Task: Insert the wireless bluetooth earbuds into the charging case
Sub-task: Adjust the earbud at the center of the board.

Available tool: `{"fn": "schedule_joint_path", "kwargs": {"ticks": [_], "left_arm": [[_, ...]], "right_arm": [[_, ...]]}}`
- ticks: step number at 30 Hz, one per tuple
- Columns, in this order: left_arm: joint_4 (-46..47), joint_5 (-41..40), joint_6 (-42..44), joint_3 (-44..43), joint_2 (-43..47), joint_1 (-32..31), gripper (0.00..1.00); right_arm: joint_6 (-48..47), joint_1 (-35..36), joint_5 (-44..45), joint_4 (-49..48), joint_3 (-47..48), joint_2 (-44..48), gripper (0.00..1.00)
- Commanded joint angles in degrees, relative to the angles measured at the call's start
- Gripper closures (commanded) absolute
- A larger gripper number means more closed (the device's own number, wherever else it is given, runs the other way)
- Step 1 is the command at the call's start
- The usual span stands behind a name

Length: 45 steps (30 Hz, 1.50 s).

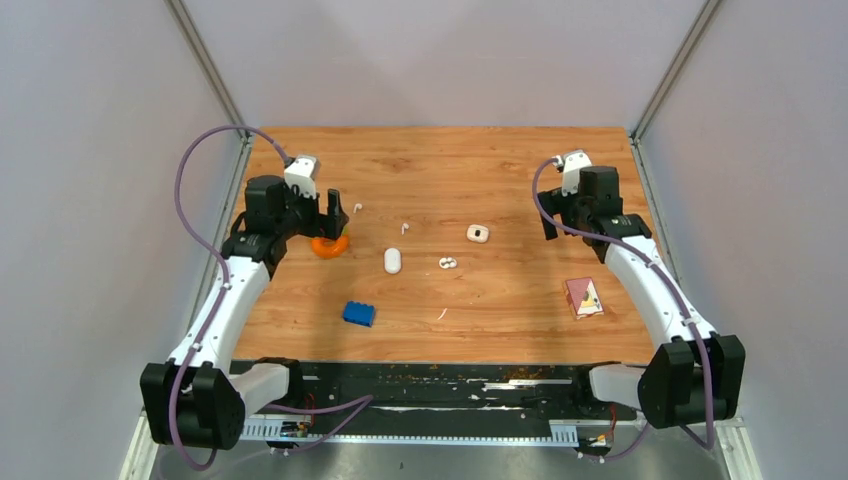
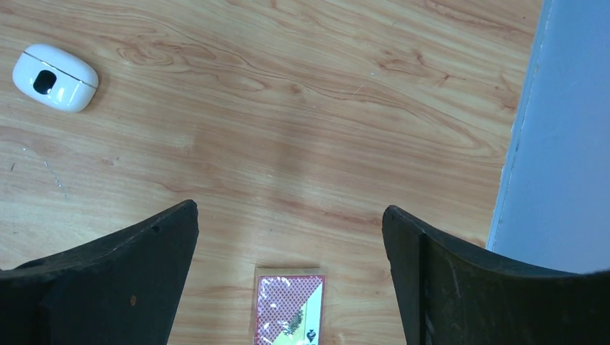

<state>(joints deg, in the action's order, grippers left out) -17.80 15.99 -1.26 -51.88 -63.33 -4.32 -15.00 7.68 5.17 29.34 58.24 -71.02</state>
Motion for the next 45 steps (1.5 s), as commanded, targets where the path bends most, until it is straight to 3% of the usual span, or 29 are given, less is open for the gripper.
{"fn": "schedule_joint_path", "kwargs": {"ticks": [1, 5, 11, 18, 26, 31, 45], "left_arm": [[1.58, 4.44, -1.34, 1.38, -0.22, 0.27, 0.02], [-0.36, 9.06, -0.52, 1.27, -0.98, 0.27, 0.03], [0.46, 14.02, -0.23, 3.31, 0.09, 0.25, 0.02], [-0.16, 14.85, -1.06, 6.23, 2.78, 0.23, 0.03], [-1.13, 13.59, -0.55, 5.55, 2.49, 0.21, 0.04], [-0.82, 13.96, -0.55, 4.32, 1.12, 0.25, 0.04], [0.25, 14.61, -2.32, 4.23, -0.39, 0.25, 0.04]], "right_arm": [[-1.00, -0.12, -3.63, -2.78, 3.57, -1.82, 0.01], [-14.62, -0.06, -22.65, 5.76, 10.97, -6.86, 0.01], [-19.82, 1.26, -30.31, 13.91, 21.99, -17.90, 0.03], [-26.01, 4.52, -28.38, 19.20, 34.62, -31.77, 0.19], [-34.29, 9.31, -23.57, 24.06, 42.13, -42.81, 0.35], [-39.47, 12.23, -23.35, 26.66, 43.16, -45.92, 0.35], [-39.38, 15.83, -23.21, 26.83, 43.94, -50.00, 0.30]]}}
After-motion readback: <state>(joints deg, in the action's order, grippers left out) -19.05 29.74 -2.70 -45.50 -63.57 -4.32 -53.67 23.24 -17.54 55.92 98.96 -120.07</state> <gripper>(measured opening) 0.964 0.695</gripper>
